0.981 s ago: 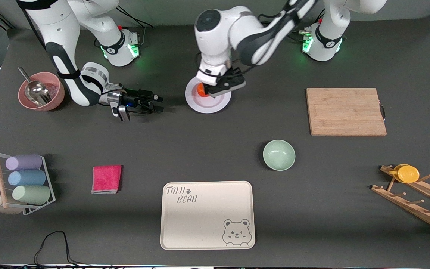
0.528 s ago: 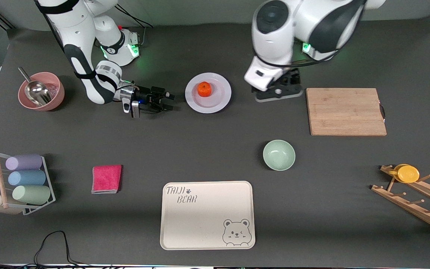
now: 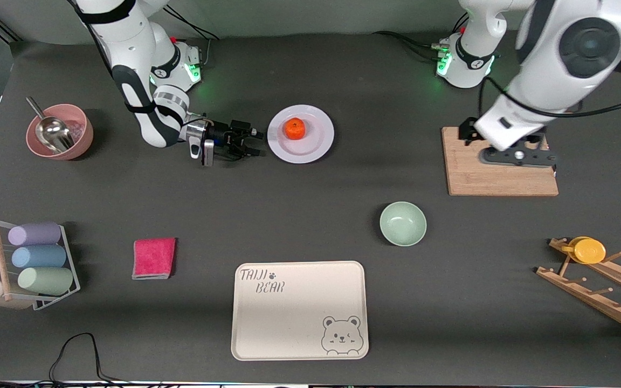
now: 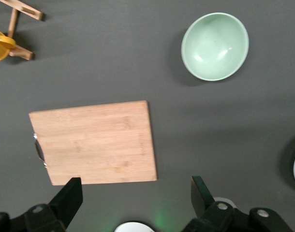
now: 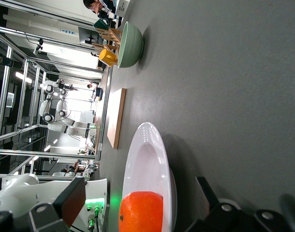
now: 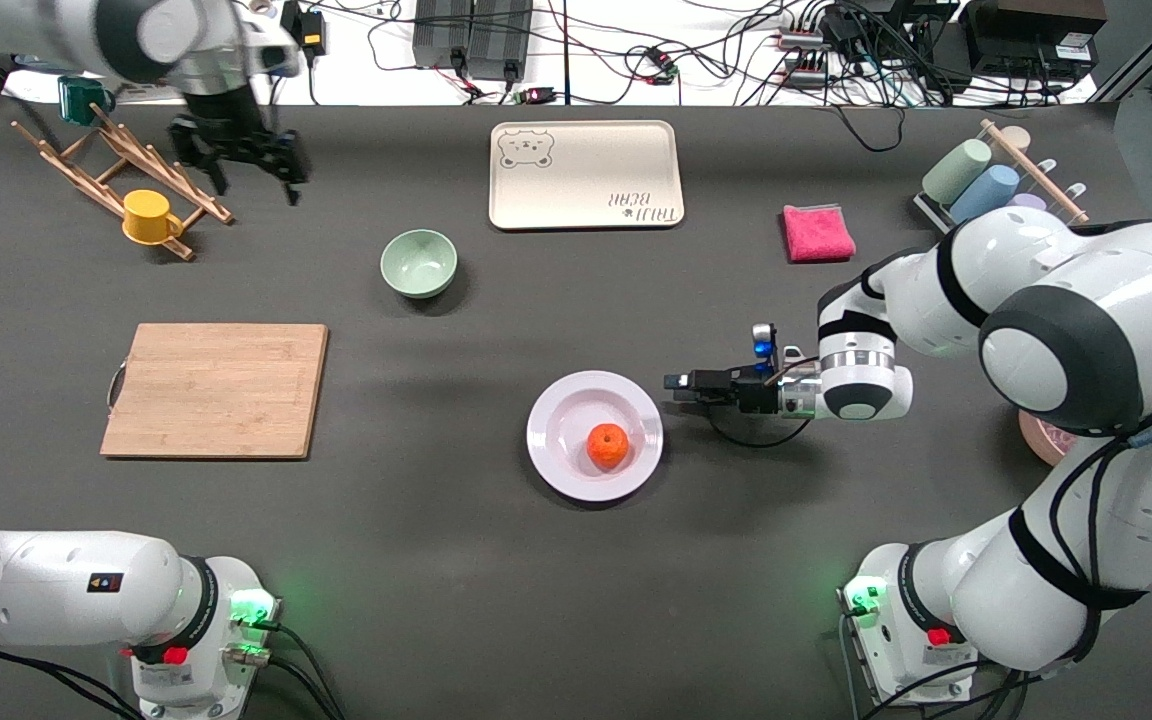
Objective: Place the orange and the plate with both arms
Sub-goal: 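Withdraw the left gripper to the board while the right gripper reaches the plate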
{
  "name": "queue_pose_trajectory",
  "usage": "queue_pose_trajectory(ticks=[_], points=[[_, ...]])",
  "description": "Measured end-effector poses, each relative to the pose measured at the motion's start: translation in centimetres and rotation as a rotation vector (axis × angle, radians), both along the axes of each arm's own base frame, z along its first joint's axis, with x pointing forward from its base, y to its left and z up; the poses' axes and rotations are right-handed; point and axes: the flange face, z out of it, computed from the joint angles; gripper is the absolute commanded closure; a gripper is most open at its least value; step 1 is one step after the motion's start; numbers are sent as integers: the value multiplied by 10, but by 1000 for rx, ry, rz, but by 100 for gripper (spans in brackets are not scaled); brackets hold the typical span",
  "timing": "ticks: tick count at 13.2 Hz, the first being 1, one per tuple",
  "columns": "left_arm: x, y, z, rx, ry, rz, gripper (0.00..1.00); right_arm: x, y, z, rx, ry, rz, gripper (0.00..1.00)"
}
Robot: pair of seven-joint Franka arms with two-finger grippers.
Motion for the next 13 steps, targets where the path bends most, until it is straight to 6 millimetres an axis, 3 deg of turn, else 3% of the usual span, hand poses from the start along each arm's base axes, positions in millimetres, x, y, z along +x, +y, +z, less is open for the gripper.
queue_pose_trajectory(ticks=[6, 13], points=[[12, 79, -7, -41, -44, 13, 0, -16, 24, -8, -12, -25, -13, 0], [15, 85, -15, -48, -77, 15, 0, -23, 37, -13, 10, -27, -48, 0]])
